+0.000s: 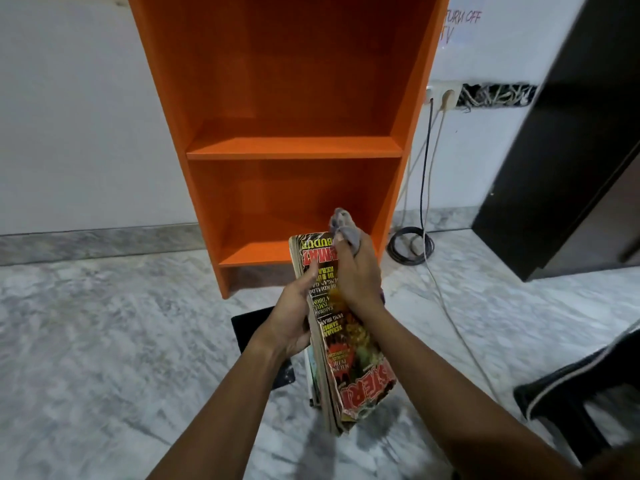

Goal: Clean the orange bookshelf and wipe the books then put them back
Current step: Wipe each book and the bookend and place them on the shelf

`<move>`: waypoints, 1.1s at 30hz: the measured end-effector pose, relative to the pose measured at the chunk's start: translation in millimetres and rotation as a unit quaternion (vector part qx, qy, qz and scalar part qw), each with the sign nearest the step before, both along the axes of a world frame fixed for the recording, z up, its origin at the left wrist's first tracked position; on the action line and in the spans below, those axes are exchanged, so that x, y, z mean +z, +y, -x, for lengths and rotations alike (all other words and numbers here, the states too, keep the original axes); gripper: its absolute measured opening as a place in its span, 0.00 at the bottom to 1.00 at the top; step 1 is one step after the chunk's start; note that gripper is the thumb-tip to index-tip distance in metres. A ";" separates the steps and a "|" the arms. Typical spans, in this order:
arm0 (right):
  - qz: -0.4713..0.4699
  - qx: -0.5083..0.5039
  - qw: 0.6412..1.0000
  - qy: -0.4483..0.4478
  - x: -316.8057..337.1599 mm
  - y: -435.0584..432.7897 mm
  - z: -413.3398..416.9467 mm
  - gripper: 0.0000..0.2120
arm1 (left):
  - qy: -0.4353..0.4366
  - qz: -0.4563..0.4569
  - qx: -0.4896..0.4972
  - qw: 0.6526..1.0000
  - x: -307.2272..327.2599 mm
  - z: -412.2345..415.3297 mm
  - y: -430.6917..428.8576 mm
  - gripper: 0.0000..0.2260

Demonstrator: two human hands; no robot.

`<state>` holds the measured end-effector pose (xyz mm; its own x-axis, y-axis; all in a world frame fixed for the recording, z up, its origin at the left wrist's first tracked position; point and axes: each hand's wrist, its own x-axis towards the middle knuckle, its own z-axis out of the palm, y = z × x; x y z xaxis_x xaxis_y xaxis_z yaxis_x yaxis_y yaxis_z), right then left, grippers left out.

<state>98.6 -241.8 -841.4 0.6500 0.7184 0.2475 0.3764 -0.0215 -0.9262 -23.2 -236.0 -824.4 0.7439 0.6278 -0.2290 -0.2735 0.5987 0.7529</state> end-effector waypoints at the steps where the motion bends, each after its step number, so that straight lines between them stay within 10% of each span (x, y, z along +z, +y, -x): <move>1: 0.003 0.006 0.996 0.085 3.0 7.2 -10.2 0.13 | 0.002 -0.010 0.000 1.000 2.2 0.4 0.3 0.21; 5: 0.061 0.065 0.944 0.318 -11.0 1.3 -39.5 0.10 | -0.020 -0.037 0.036 0.998 11.8 6.6 10.8 0.20; 12: 0.094 0.182 0.878 0.432 -59.3 -29.3 -44.7 0.11 | -0.054 -0.015 0.141 0.988 14.3 28.0 50.1 0.20; 16: 0.101 0.215 0.854 0.463 -39.5 -33.2 -57.1 0.30 | 0.065 -0.071 0.167 0.981 19.2 48.1 73.1 0.17; 21: 0.048 0.191 0.944 0.263 12.5 -20.2 -43.3 0.19 | 0.326 -0.189 0.312 0.872 0.2 41.8 79.6 0.23; 26: 0.029 0.171 0.972 -0.161 28.6 -13.0 6.3 0.06 | 0.140 -0.120 0.126 0.975 21.3 -3.1 47.5 0.42; 29: 0.006 0.197 0.954 -0.226 30.3 -13.4 29.0 0.10 | 0.077 -0.016 0.179 0.981 37.4 1.7 61.0 0.22; 33: -0.043 0.180 0.958 -0.221 19.9 -8.1 32.0 0.19 | 0.057 0.005 0.159 0.986 54.8 14.4 62.7 0.27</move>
<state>66.6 -249.9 -821.5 0.1830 0.8407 0.5096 0.7006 0.2521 -0.6676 -37.5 -173.4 -769.6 0.4790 0.8222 -0.3074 -0.3627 0.5043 0.7837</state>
